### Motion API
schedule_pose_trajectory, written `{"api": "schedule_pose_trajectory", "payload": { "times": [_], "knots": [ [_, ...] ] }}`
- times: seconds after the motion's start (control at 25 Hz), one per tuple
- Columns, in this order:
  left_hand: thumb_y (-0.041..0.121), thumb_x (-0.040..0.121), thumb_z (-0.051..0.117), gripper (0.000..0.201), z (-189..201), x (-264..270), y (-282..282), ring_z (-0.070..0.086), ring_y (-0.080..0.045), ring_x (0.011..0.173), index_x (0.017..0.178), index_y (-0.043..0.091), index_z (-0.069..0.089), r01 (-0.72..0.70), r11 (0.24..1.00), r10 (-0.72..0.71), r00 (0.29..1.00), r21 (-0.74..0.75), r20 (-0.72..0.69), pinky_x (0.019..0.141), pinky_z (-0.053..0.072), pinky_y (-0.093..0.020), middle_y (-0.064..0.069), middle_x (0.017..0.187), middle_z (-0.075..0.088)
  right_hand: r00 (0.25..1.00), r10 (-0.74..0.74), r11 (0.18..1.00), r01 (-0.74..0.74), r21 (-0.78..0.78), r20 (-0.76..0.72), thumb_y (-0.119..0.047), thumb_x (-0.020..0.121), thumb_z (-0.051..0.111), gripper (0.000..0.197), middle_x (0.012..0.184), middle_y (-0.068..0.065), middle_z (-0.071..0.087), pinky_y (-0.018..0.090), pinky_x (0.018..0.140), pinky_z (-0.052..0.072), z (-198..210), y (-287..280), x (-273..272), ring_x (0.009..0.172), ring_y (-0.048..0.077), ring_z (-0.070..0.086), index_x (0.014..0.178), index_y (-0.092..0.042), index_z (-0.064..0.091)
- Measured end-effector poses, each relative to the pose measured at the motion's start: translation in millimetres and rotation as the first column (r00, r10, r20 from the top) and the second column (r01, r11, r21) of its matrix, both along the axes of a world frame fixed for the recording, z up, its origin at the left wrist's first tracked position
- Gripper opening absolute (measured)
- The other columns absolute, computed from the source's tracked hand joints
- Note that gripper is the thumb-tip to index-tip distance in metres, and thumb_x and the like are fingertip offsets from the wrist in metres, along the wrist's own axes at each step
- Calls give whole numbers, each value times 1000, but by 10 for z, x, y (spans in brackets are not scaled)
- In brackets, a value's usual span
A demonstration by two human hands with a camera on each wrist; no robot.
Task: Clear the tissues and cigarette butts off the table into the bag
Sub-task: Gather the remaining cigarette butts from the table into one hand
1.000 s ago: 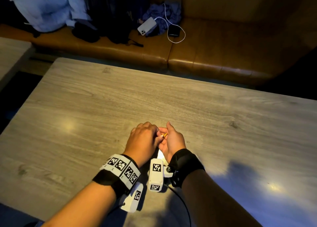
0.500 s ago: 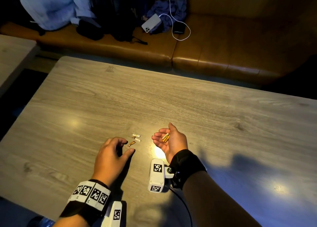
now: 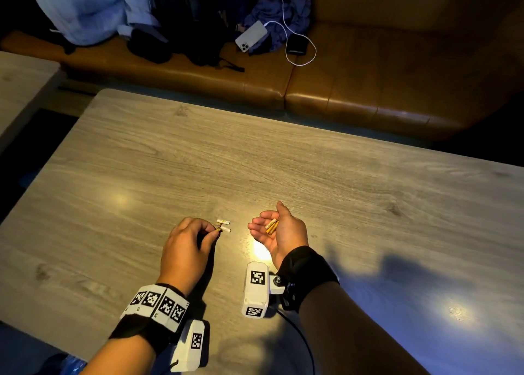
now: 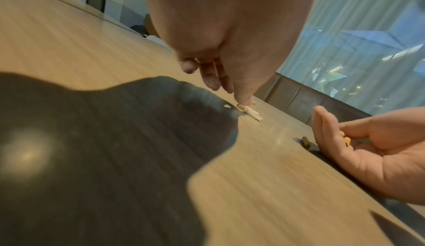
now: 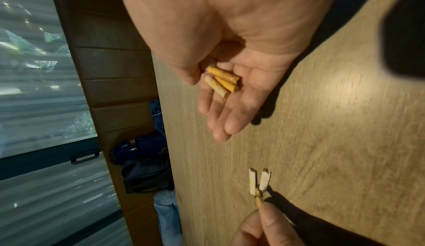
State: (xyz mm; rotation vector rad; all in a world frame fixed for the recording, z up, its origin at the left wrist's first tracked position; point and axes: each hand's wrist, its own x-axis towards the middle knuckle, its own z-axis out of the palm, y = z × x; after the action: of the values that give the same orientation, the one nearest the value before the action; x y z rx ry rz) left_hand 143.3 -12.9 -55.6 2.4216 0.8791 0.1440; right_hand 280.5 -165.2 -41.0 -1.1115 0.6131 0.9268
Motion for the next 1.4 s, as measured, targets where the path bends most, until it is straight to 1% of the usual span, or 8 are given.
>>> {"api": "schedule_pose_trajectory", "payload": {
  "times": [0.24, 0.4, 0.64, 0.92, 1.0, 1.16, 1.28, 1.4],
  "knots": [
    [35, 85, 72, 8, 53, 244, 237, 56, -15, 88, 85, 31, 65, 147, 980, -144, 989, 138, -29, 81, 47, -37, 15, 87, 56, 1000, 2, 1000, -2, 4, -1, -38, 101, 44, 48, 68, 17, 70, 37, 62, 58, 4, -9, -8, 68, 32, 73, 87, 3, 64],
    [35, 86, 71, 6, -8, 267, 328, 58, -14, 90, 88, 33, 66, 266, 957, -260, 963, 111, -70, 82, 47, -38, 16, 89, 59, 1000, -3, 1000, 3, 1, 1, -38, 101, 44, 49, 68, 18, 70, 36, 61, 57, 1, 1, -4, 68, 33, 73, 87, 4, 64],
    [33, 85, 74, 13, -20, 213, 346, 56, -11, 91, 96, 34, 67, 305, 949, -299, 951, 84, -78, 80, 45, -35, 17, 91, 58, 1000, -2, 1000, 2, -6, 4, -38, 101, 44, 48, 69, 18, 71, 36, 60, 57, 4, 12, -10, 68, 33, 73, 87, 3, 65],
    [43, 87, 65, 12, 1, 291, 348, 53, -14, 97, 94, 35, 58, 413, 903, -368, 887, 120, -279, 81, 36, -32, 15, 95, 54, 1000, -8, 1000, 8, -12, 10, -38, 101, 44, 48, 69, 18, 71, 35, 59, 57, 2, 21, -13, 68, 33, 73, 86, 3, 64],
    [39, 88, 65, 9, -4, 280, 345, 53, -15, 97, 91, 35, 57, 370, 926, -341, 904, 75, -257, 82, 38, -33, 14, 94, 54, 1000, -6, 1000, 6, -16, 7, -38, 101, 44, 49, 68, 17, 71, 34, 58, 57, 0, 30, -13, 67, 33, 73, 87, 3, 64],
    [26, 90, 65, 11, 72, 306, 361, 57, -18, 95, 87, 33, 58, 226, 969, -234, 970, -102, -70, 84, 46, -37, 11, 93, 59, 1000, -8, 1000, 8, -20, -1, -39, 101, 45, 49, 71, 19, 72, 34, 59, 57, 1, 33, -13, 71, 34, 74, 89, 4, 65],
    [24, 91, 64, 7, 260, 476, 200, 56, -14, 87, 87, 29, 61, 254, 956, -249, 967, -146, 49, 78, 44, -32, 13, 89, 56, 1000, 2, 1000, -2, -12, -1, -38, 101, 44, 49, 77, 21, 73, 36, 64, 58, -6, 20, -14, 76, 35, 74, 91, 5, 65],
    [27, 90, 66, 7, 395, 666, -124, 54, -12, 87, 88, 32, 61, 319, 938, -311, 947, -137, 76, 78, 43, -31, 15, 87, 54, 1000, -26, 1000, 26, 15, -16, -39, 100, 47, 47, 75, 19, 73, 37, 66, 59, 2, 19, -1, 72, 31, 73, 90, 3, 66]
  ]
}}
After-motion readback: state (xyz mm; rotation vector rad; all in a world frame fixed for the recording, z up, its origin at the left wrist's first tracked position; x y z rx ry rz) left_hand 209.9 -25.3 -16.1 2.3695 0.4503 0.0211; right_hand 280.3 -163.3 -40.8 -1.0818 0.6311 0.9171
